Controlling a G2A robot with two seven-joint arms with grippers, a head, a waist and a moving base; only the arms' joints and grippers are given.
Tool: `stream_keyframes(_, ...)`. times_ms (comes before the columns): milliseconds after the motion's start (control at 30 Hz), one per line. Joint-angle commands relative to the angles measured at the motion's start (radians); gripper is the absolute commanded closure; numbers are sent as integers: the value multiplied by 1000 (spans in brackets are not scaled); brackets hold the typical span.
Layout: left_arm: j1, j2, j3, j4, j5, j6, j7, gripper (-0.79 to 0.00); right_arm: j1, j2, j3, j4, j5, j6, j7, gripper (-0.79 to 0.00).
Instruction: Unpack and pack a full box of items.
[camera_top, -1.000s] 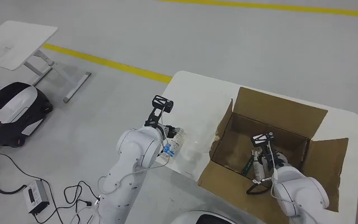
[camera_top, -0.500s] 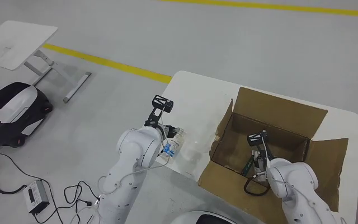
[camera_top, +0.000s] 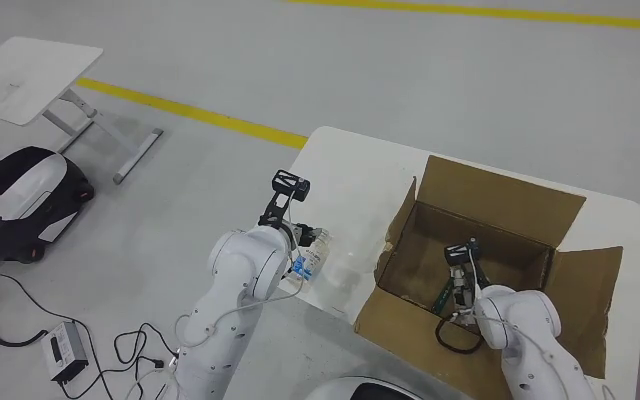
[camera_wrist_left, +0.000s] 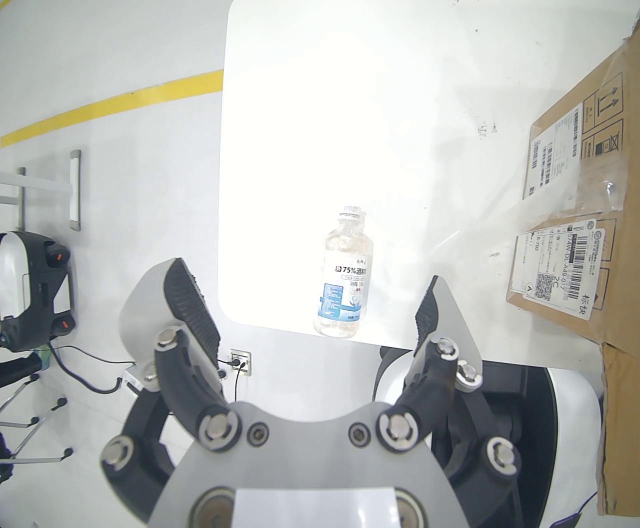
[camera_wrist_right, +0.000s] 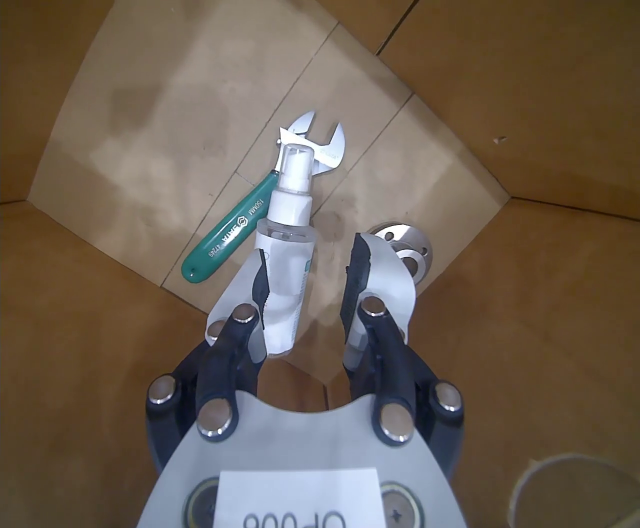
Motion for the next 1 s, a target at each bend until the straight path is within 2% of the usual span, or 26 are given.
stream_keyframes(0, 0, 0, 0, 0, 0, 0, 0, -785, 4, -2, -2, 14, 4, -1, 0, -391)
stream_keyframes(200, 0, 0, 0, 0, 0, 0, 0, -785, 21, -9, -7, 57, 30, -3, -10, -483)
stream_keyframes(600, 0, 0, 0, 0, 0, 0, 0, -785, 51, -21, -25, 138, 51, -4, -23, -486)
stream_keyframes(733, 0, 0, 0, 0, 0, 0, 0, -785, 61, -26, -33, 161, 54, -2, -26, -449)
stream_keyframes(767, 0, 0, 0, 0, 0, 0, 0, -785, 64, -26, -35, 167, 53, -2, -26, -409)
stream_keyframes(833, 0, 0, 0, 0, 0, 0, 0, -785, 68, -28, -36, 175, 55, -1, -28, -265)
stream_keyframes(933, 0, 0, 0, 0, 0, 0, 0, -785, 72, -30, -35, 181, 55, 1, -30, -3)
stream_keyframes(967, 0, 0, 0, 0, 0, 0, 0, -785, 73, -30, -33, 177, 54, 2, -31, 0)
